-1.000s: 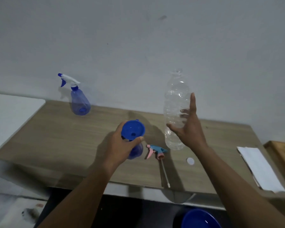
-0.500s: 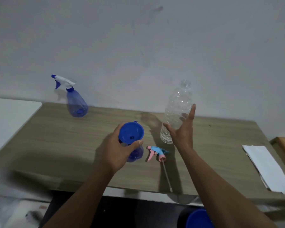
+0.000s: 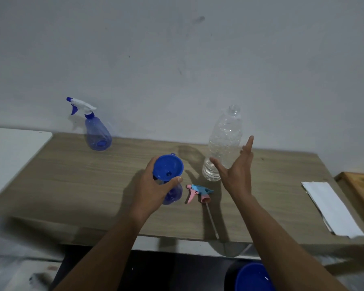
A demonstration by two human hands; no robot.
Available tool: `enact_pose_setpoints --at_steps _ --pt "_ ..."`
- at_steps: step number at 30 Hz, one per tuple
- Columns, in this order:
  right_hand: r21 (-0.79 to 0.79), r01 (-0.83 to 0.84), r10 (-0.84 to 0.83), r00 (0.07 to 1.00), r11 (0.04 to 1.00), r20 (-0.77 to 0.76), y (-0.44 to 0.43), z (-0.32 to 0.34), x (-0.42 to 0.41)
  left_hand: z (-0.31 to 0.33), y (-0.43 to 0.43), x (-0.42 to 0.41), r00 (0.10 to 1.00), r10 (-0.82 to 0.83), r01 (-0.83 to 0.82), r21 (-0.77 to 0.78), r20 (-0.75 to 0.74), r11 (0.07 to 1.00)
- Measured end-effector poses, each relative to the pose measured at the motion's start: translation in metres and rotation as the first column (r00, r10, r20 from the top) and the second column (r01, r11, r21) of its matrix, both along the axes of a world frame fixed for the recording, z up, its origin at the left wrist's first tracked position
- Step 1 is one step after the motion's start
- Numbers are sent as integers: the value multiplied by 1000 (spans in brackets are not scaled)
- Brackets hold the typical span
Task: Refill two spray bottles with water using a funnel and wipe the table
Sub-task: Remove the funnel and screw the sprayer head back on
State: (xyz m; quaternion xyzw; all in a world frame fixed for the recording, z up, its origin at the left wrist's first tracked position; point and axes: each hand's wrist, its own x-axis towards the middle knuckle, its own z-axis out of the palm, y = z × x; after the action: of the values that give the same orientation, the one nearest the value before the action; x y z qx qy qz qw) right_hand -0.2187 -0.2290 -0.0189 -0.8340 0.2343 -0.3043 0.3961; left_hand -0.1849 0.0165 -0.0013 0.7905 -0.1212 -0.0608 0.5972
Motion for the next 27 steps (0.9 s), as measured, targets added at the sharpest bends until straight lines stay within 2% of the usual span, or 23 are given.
enact_pose_setpoints --at_steps 4,7,9,11,13,16,19,24,27 --pt "-231 103 -55 977 967 205 24 20 -14 -2 1 3 1000 -10 10 -23 -6 1000" --pt "-382 25 86 959 924 271 46 40 -14 -5 0 5 1000 -10 11 -37 11 999" --pt "-316 -154 214 963 936 166 64 56 -9 -6 0 6 999 2 0 -57 42 998" --pt "-186 -353 350 935 917 -53 79 68 -1 -8 0 7 998 0 4 -55 64 998" --pt "-158 -489 433 854 858 -289 89 73 10 -16 0 9 999 -3 6 -57 44 998" --pt "-88 -618 494 699 782 -517 96 75 24 -29 3 11 993 -2 -4 -50 -119 999" --pt "-104 -675 477 612 730 -631 95 72 35 -46 6 15 996 7 -2 50 -88 999" --pt "-135 -704 448 575 697 -685 94 69 43 -50 4 16 984 23 24 259 -177 966" --pt "-129 -709 423 545 693 -724 96 71 45 -51 4 16 983 11 45 296 -184 954"
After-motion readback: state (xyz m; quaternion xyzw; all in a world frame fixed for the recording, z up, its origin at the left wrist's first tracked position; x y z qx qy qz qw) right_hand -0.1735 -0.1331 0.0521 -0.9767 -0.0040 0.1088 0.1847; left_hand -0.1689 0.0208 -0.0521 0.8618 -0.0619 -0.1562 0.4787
